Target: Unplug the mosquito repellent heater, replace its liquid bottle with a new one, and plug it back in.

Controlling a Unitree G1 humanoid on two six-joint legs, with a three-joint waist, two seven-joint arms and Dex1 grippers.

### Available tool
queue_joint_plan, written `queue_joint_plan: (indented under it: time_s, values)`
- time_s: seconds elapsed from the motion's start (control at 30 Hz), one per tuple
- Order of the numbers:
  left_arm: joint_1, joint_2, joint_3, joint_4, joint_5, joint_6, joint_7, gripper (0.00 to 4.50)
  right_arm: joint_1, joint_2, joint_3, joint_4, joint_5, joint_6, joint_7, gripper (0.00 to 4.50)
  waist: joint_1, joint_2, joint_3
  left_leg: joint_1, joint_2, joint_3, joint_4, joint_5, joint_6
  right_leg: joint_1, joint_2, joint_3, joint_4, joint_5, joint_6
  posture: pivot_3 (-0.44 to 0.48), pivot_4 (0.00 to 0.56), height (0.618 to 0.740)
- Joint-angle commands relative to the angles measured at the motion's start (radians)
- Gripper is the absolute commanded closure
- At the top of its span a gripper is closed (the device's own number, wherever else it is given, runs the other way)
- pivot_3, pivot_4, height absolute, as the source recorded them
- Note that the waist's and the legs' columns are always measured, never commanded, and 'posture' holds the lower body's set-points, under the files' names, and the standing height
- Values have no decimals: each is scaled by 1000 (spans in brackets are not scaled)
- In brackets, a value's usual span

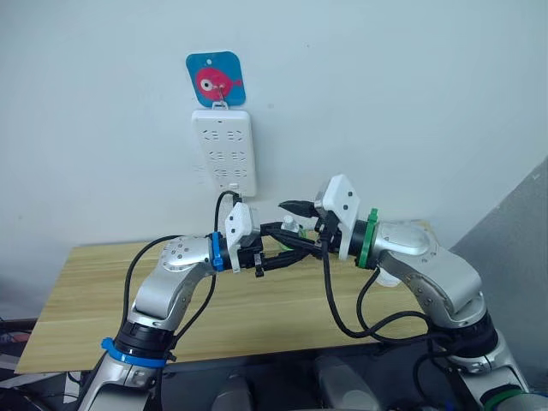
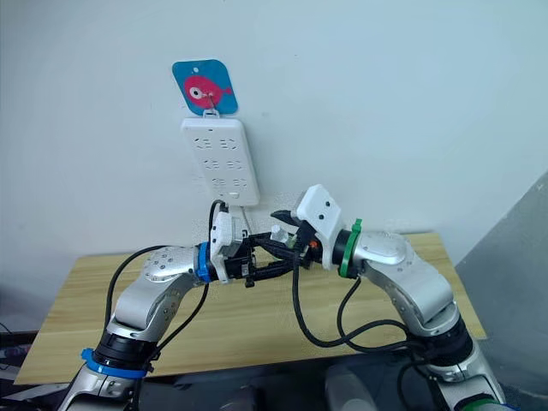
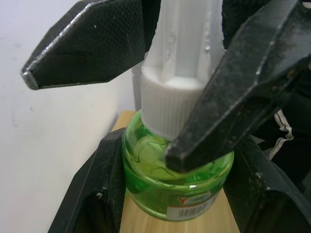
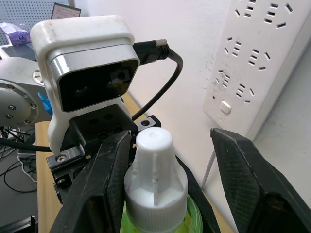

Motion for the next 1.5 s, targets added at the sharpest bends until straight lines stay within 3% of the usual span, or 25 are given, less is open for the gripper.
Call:
queue_joint_plan:
  time_s: [0.03,0.37,0.7,0.93,1.07,1.5]
  values:
    - [-1,-1,12,-43,-3,-15,9,2173,-12,-72,-83,-24,52,4,69,1797,0,0,0,0,0,0,0,0,0,0,0,0,0,0,0,-195,83,724]
    - [0,5,14,-42,-7,-13,14,2173,27,-308,-181,-76,217,61,267,1797,-1,0,0,0,0,1,0,0,0,0,0,0,0,0,0,-203,84,724]
    - [-10,5,7,-42,-8,-8,7,2173,-29,-112,-36,-56,104,26,76,1797,-1,0,0,0,0,1,0,0,0,0,0,1,0,0,0,-207,81,724]
    - [-13,1,1,-46,-6,-8,5,2173,-78,-32,16,22,28,-16,36,1797,0,0,0,0,0,0,0,0,0,0,0,0,-1,0,0,-205,75,724]
    - [-5,3,1,-56,-6,-7,6,2173,-83,-49,-2,51,13,-26,52,1797,0,0,0,0,0,0,0,0,0,0,0,0,-1,0,0,-199,72,724]
    - [1,12,6,-50,-9,-8,2,2174,15,-409,-172,-8,191,22,363,1797,0,0,0,0,-1,1,0,0,0,0,-1,0,-1,0,0,-216,74,724]
